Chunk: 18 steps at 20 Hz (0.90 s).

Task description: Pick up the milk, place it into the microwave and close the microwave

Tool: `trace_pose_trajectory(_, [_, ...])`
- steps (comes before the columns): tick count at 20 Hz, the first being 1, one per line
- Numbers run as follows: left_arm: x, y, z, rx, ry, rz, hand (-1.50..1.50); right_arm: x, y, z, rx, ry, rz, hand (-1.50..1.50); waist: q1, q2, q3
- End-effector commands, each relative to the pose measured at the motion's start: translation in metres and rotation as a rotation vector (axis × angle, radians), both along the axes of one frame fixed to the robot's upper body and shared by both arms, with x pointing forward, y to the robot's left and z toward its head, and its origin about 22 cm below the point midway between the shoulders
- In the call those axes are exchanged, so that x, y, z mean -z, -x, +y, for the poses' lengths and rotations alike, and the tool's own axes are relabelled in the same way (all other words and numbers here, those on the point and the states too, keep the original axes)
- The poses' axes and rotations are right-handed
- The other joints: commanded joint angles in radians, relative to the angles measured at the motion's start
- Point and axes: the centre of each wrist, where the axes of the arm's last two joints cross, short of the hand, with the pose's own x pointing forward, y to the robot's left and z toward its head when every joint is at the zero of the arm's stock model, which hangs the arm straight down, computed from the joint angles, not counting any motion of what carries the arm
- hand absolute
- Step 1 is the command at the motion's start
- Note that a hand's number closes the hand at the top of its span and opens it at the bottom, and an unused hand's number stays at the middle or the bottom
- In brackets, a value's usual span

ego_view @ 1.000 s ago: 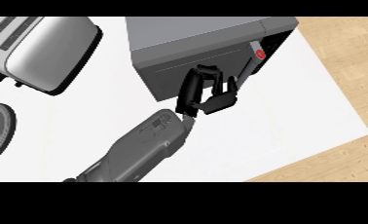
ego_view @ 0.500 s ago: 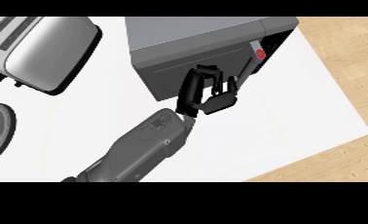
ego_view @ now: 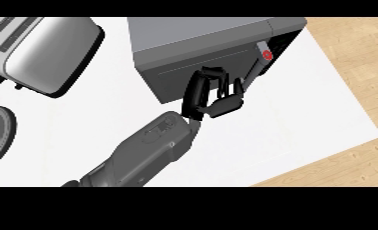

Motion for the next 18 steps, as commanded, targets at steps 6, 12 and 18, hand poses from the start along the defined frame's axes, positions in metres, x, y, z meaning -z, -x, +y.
trace_pose_trajectory(6, [-0.021, -0.027, 0.001, -0.061, 0.025, -0.019, 1.5, -0.026, -0.003, -0.015, 0.024, 0.051, -0.038, -1.5, -0.008, 0.01, -0.001])
trace_pose_trajectory(12, [-0.021, -0.029, 0.0, -0.065, 0.025, -0.03, 1.5, -0.039, -0.003, -0.025, 0.058, 0.09, -0.055, -1.5, -0.007, 0.014, 0.001])
trace_pose_trajectory(18, [-0.026, -0.03, -0.002, -0.064, 0.039, -0.033, 1.5, -0.035, -0.007, -0.033, 0.053, 0.065, -0.031, -1.5, 0.006, 0.017, 0.003])
